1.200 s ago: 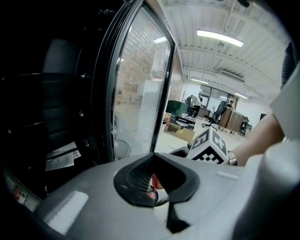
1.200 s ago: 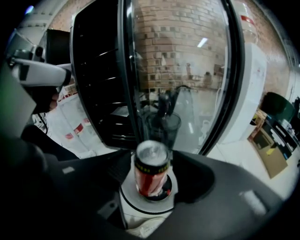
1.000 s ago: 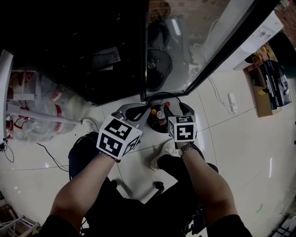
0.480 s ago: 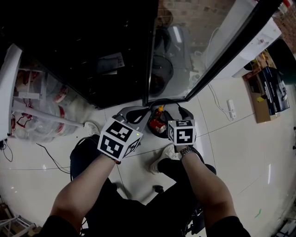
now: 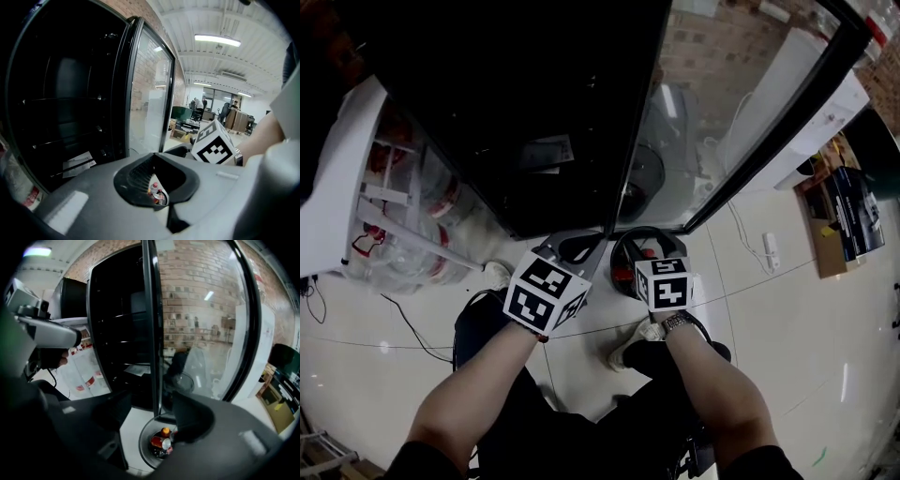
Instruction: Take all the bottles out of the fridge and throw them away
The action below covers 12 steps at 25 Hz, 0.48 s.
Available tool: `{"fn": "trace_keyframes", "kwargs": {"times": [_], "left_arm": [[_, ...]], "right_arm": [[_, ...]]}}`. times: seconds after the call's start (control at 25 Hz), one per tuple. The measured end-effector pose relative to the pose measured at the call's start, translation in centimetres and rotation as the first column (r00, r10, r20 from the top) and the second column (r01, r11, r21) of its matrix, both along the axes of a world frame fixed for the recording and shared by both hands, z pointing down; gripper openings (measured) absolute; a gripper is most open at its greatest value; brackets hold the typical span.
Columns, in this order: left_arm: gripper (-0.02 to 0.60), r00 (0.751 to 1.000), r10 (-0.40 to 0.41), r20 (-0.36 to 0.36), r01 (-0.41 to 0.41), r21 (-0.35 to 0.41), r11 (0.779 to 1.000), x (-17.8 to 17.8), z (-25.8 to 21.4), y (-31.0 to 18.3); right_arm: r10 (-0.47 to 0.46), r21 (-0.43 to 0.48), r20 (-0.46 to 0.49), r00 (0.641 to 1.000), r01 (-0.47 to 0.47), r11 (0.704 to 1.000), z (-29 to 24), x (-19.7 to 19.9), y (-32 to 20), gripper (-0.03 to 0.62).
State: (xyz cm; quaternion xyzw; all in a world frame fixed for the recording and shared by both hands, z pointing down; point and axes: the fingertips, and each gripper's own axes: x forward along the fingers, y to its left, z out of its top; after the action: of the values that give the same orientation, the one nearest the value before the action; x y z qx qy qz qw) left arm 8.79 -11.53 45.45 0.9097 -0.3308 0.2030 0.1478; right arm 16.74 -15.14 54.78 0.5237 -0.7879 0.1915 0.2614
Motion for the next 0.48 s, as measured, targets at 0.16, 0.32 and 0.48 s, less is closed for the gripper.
{"fn": "trace_keyframes", "kwargs": {"times": [0.16, 0.32, 0.48], "left_arm": [[0.004, 0.998, -0.058, -0.006, 0.058, 0.039, 0.998, -2.8, -2.0, -0.7], [0.005, 0.995, -0.102, -0.013, 0.103, 0.070, 0.992, -5.7, -4.1, -0.2], [0.005, 0.990, -0.142, -0.022, 0.144, 0.107, 0.984, -8.2, -6.5, 0.4]], "right_arm": [[-0.070, 0.088, 0.028, 0.997, 0.067, 0.994, -4.6, -3.5, -1.5, 0.262], [-0.131, 0.175, 0.054, 0.990, 0.120, 0.977, -9.7, -7.2, -1.6, 0.253], [-0.193, 0.248, 0.068, 0.979, 0.171, 0.953, -14.4, -10.4, -1.3, 0.242]]}}
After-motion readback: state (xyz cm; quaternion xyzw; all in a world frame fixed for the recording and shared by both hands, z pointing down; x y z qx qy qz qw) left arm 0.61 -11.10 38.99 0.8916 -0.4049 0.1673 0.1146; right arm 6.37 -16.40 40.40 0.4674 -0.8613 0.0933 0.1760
